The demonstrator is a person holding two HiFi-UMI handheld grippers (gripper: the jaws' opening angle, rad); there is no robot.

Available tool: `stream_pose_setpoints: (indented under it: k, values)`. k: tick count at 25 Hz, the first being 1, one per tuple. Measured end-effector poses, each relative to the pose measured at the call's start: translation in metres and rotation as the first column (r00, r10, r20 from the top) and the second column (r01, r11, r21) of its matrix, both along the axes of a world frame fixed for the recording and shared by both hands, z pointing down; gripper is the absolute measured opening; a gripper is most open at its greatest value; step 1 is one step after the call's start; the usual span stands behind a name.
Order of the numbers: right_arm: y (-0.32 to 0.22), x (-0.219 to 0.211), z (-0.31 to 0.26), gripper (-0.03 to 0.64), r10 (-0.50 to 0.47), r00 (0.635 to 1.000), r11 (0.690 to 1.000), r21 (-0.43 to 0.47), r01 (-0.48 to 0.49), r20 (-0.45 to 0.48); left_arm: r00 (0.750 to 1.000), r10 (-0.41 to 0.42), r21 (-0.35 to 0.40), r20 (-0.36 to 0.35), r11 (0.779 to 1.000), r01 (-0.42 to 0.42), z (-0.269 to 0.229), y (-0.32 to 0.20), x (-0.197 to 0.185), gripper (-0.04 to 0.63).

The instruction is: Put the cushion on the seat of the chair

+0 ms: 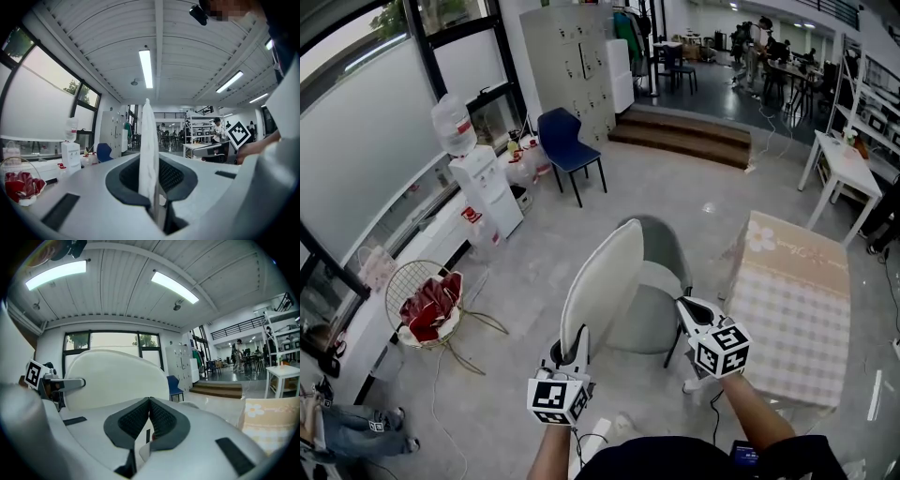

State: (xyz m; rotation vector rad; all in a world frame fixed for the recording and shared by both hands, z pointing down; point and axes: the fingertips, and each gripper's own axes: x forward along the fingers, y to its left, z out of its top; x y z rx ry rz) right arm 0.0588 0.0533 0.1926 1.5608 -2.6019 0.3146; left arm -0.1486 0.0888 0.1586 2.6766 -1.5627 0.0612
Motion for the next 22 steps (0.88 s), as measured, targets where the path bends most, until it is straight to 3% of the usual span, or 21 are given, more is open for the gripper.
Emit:
stream_pose_setpoints:
  k: [22]
  values:
    - [-0.081,-0.043,0.008,0.018,0.051,0.999,0.999,-0.011,-0.051,-0.007,0.997,0.076,-0.007,-0.028,0.997,-0.077,0.017,-0.077,-0.039,0.051]
